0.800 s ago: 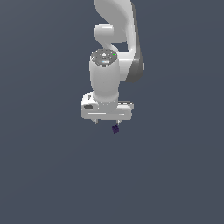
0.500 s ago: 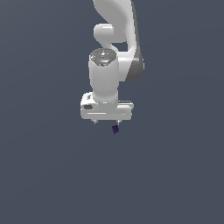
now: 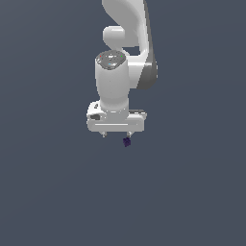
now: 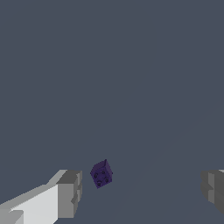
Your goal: Pick up the object and move it to a goal position.
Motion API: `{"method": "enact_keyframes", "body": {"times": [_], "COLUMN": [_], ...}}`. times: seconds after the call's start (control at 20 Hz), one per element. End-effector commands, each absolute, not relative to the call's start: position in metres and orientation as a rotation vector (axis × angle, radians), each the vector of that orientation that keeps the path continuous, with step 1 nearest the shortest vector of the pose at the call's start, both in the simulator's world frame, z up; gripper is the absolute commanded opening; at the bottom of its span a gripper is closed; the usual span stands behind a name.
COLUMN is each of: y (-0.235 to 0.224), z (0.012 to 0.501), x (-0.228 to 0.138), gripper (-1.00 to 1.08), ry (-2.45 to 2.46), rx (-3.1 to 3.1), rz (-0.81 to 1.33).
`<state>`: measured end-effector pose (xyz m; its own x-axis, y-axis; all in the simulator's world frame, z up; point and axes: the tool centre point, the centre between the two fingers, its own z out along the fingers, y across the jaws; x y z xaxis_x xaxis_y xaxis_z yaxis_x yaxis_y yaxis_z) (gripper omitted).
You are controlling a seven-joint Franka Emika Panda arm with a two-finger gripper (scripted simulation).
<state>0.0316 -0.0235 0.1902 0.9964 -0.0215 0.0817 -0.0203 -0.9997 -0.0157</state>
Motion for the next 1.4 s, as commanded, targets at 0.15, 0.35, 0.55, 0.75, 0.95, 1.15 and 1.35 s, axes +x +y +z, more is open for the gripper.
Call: {"method": "enact_keyframes", "body": {"times": [0.15,0.35,0.55,0.75,0.95,1.15,1.35], "y": [-0.021,-0.015,-0.007,0.004,0.012,0.018,0.021], "z": [0.182,0.165,0.141,0.113,0.091,0.078,0.072], "x": [0.028,0.021,0.010,-0.006,-0.020,-0.029,-0.033], "gripper": [1.00,1.00,1.00,1.00,1.00,1.00,1.00], "ry": [-0.014,-0.105,-0.243,-0.419,-0.556,-0.643,-0.680], "rx": [-3.127,-3.132,-3.131,-3.117,-3.095,-3.076,-3.067], "rz": [-0.120,-0.102,-0.077,-0.045,-0.021,-0.006,0.000]}}
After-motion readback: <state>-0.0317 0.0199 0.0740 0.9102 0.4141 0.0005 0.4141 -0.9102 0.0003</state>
